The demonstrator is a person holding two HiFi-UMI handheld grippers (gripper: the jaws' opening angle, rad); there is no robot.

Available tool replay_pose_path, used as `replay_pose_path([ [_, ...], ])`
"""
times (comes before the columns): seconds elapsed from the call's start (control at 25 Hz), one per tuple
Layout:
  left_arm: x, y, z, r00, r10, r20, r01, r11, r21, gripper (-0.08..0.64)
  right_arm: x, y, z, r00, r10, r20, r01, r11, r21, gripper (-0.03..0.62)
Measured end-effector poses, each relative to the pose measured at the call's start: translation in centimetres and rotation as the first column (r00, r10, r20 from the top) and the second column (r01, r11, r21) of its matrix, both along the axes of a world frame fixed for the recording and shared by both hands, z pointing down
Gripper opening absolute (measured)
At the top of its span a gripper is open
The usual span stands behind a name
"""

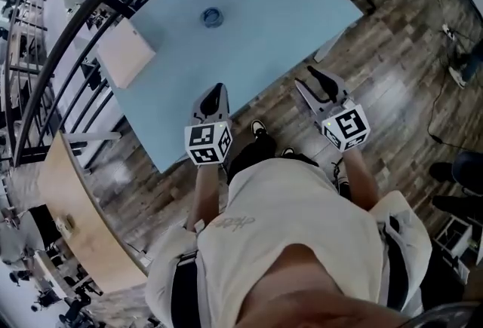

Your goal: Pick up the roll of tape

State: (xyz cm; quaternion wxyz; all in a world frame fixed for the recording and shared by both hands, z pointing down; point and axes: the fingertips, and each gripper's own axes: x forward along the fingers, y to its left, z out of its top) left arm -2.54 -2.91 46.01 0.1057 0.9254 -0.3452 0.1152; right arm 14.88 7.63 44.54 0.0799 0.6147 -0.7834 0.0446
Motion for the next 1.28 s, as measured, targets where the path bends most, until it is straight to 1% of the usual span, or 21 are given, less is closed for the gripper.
replay_pose_path([
  [0.08, 0.5, -2.3, -0.4, 1.000, 0.006, -0.015, -0.006, 1.000, 0.011, 0.021, 0.4, -2.3, -0.3, 1.000, -0.005, -0.025, 0.006, 1.000, 0.007, 0.178],
  [0.2, 0.9, -5.2, -0.2, 1.000, 0.011, -0.027, -0.011, 1.000, 0.004, 0.021, 0.6, -5.3, -0.7, 0.999, 0.001, -0.049, -0.001, 1.000, 0.000, 0.178],
  [0.48, 1.4, -10.4, 0.3, 0.998, 0.045, -0.051, -0.045, 0.999, -0.008, 0.021, 0.2, -10.2, -0.6, 0.999, 0.004, -0.037, -0.005, 1.000, -0.020, 0.179],
  [0.64, 1.4, -12.4, 0.9, 0.997, 0.060, -0.057, -0.061, 0.998, -0.019, 0.021, 0.0, -12.3, -0.7, 0.999, 0.030, -0.034, -0.031, 0.999, -0.021, 0.179],
  [0.76, 1.4, -13.6, 1.0, 0.997, 0.057, -0.060, -0.059, 0.998, -0.029, 0.021, 0.0, -13.4, -0.7, 0.999, 0.021, -0.044, -0.023, 0.999, -0.029, 0.179],
  [0.92, 1.2, -15.2, 0.9, 0.997, 0.032, -0.066, -0.035, 0.998, -0.044, 0.021, 0.1, -15.0, -0.8, 0.999, -0.004, -0.038, 0.003, 0.999, -0.042, 0.179],
  [1.08, 1.1, -15.9, 1.1, 0.999, -0.004, -0.050, 0.001, 0.999, -0.054, 0.021, 0.8, -16.4, -0.7, 0.999, -0.036, -0.026, 0.035, 0.998, -0.044, 0.179],
  [1.16, 1.0, -16.5, 1.1, 0.999, -0.035, -0.040, 0.033, 0.998, -0.051, 0.021, 1.1, -17.7, -0.8, 0.998, -0.067, -0.021, 0.066, 0.997, -0.036, 0.179],
  [1.28, 0.7, -17.4, 0.8, 0.994, -0.107, -0.024, 0.106, 0.993, -0.046, 0.021, 1.6, -20.2, -0.7, 0.991, -0.132, -0.005, 0.132, 0.991, -0.034, 0.179],
])
